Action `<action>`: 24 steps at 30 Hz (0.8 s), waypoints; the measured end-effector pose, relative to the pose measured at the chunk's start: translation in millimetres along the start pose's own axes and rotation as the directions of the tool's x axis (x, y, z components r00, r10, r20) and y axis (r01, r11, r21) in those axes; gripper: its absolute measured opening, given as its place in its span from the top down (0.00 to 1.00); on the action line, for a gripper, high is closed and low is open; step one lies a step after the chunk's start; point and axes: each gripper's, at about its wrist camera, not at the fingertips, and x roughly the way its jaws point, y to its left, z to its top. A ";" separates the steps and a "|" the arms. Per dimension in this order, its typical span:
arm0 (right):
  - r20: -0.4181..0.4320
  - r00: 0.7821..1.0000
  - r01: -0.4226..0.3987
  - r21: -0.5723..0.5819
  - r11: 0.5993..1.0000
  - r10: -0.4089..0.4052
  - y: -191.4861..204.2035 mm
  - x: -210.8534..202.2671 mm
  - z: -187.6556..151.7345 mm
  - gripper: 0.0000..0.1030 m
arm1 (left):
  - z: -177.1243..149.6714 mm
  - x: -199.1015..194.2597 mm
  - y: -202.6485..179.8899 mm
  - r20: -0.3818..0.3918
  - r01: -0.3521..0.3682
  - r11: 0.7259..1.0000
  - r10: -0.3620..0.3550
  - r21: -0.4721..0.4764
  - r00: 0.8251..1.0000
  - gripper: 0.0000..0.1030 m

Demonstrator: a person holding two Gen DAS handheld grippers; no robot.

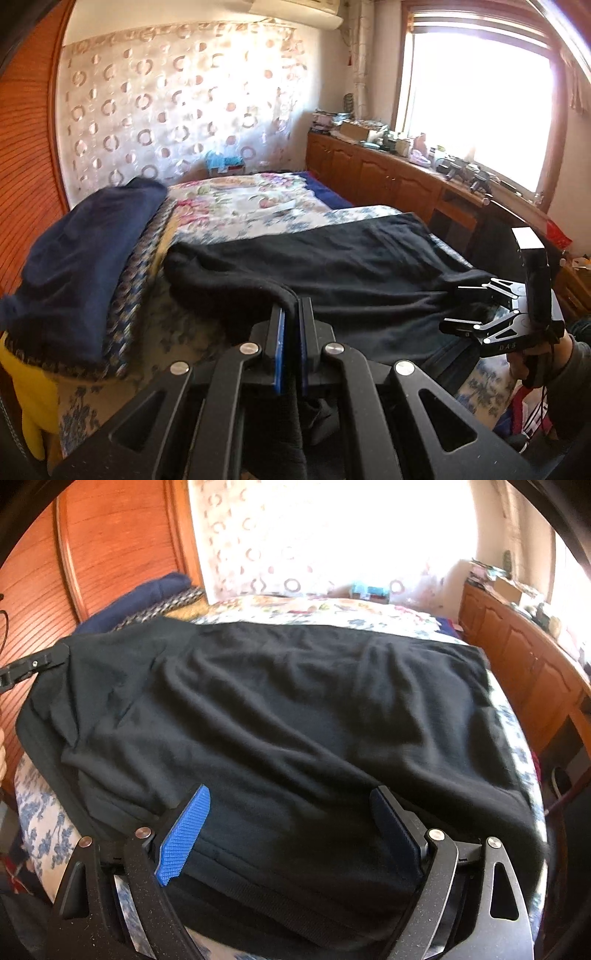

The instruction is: Fold small clothes

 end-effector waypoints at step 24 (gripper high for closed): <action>0.141 0.987 0.050 0.187 0.981 -0.077 -106.6 -96.5 -47.1 0.13 | 99.6 62.4 -190.3 -0.072 0.287 0.927 -0.278 0.241 0.958 0.98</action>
